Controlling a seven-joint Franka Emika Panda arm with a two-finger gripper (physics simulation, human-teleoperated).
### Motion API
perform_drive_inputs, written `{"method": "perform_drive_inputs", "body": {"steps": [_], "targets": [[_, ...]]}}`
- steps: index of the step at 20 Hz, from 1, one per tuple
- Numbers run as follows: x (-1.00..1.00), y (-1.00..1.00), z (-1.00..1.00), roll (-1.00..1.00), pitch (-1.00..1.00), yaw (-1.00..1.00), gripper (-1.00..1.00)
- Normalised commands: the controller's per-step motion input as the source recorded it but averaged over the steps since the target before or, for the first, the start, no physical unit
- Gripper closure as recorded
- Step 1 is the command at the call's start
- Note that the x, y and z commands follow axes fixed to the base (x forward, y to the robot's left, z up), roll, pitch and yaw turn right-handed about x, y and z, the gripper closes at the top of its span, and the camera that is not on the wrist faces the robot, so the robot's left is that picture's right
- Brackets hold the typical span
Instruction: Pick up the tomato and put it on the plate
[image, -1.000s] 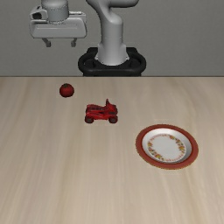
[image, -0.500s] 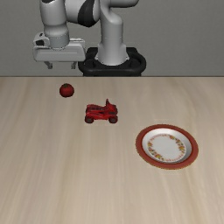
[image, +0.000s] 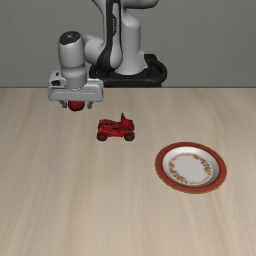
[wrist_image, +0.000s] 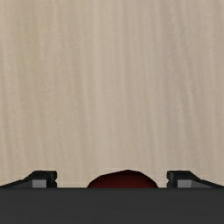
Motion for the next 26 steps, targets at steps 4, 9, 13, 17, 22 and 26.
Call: {"method": "perform_drive_inputs", "body": {"steps": [4, 9, 13, 17, 22, 26], "targets": [[0.00, 0.00, 0.00, 0.00, 0.00, 0.00, 1.00], [0.00, 0.00, 0.00, 0.00, 0.00, 0.00, 1.00], [0.00, 0.00, 0.00, 0.00, 0.00, 0.00, 1.00], [0.00, 0.00, 1.00, 0.00, 0.00, 0.00, 1.00], [0.20, 0.00, 0.80, 0.00, 0.00, 0.00, 1.00], [1.00, 0.00, 0.00, 0.00, 0.00, 0.00, 1.00]]}}
